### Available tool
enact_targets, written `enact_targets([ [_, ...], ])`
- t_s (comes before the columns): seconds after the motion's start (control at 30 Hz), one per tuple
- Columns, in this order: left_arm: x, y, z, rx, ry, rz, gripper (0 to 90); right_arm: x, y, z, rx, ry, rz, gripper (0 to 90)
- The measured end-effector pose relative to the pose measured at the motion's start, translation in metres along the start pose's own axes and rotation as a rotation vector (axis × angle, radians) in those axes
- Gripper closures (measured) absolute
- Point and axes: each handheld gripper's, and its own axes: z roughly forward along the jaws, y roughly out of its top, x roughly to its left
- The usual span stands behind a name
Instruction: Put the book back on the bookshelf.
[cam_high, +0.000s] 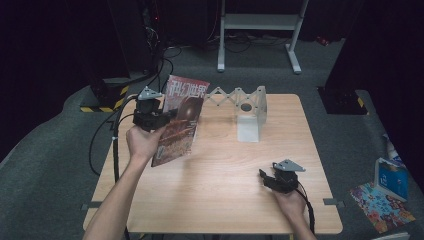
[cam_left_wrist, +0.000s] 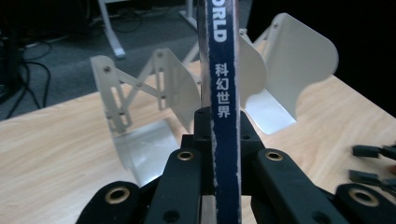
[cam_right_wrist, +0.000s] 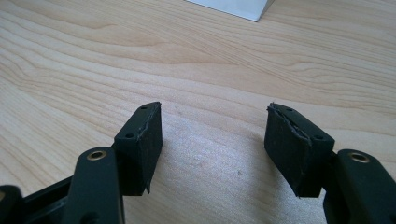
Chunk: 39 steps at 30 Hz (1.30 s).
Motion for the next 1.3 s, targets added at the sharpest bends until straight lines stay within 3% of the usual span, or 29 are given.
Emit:
enact_targets([
  [0.4, 0.009, 0.014, 0.025, -0.024, 0.088, -0.001, 84.1, 0.0, 0.0, 0.0, 0.0, -0.001, -0.001, 37.0],
  [0.73, 0.017, 0.019, 0.05, -0.031, 0.129, -0.017, 84.1, 0.0, 0.0, 0.0, -0.002, 0.001, -0.002, 37.0],
  [1.3, 0.022, 0.014, 0.083, -0.08, 0.132, -0.03, 84.1, 0.0, 0.0, 0.0, -0.003, -0.002, -0.004, 37.0],
])
